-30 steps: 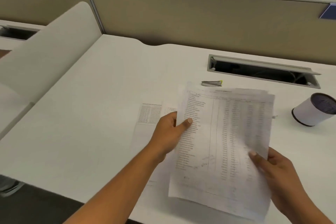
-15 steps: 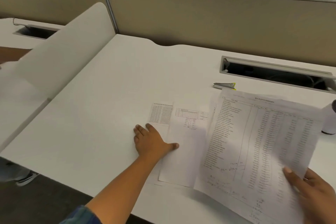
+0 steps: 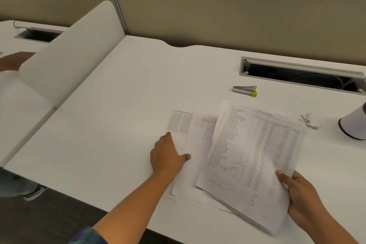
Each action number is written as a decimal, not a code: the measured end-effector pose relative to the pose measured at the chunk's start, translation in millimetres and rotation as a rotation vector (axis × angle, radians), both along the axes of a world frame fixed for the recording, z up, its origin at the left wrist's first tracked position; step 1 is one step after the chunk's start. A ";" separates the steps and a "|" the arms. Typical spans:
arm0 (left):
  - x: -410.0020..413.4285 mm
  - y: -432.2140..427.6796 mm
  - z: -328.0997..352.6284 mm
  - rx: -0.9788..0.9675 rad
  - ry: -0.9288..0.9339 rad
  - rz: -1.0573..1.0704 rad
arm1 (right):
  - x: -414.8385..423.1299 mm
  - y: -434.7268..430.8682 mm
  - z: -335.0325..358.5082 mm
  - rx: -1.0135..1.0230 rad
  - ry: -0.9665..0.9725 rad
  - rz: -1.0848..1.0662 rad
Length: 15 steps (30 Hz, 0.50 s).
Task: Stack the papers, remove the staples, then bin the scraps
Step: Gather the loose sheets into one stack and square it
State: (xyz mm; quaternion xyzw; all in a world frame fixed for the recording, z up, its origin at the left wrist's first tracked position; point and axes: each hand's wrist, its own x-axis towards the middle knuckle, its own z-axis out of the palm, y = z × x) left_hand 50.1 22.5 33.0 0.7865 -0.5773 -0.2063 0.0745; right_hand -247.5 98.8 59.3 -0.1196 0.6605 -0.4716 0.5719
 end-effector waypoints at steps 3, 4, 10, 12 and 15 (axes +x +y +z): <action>-3.9 7.1 3.7 -0.038 -0.047 -0.049 | 3.8 2.2 -5.0 0.017 0.003 0.012; -8.0 10.0 3.0 -0.044 -0.018 -0.047 | 4.5 2.4 -6.7 0.022 0.007 0.017; -33.8 15.3 4.3 0.037 0.304 0.064 | 4.0 -6.4 -18.5 0.120 0.042 0.133; -37.6 11.8 6.1 0.080 0.440 0.113 | 2.8 -10.3 -21.8 0.150 0.041 0.158; -40.4 6.8 3.5 0.106 0.590 0.165 | -2.3 -13.6 -26.4 0.176 0.012 0.172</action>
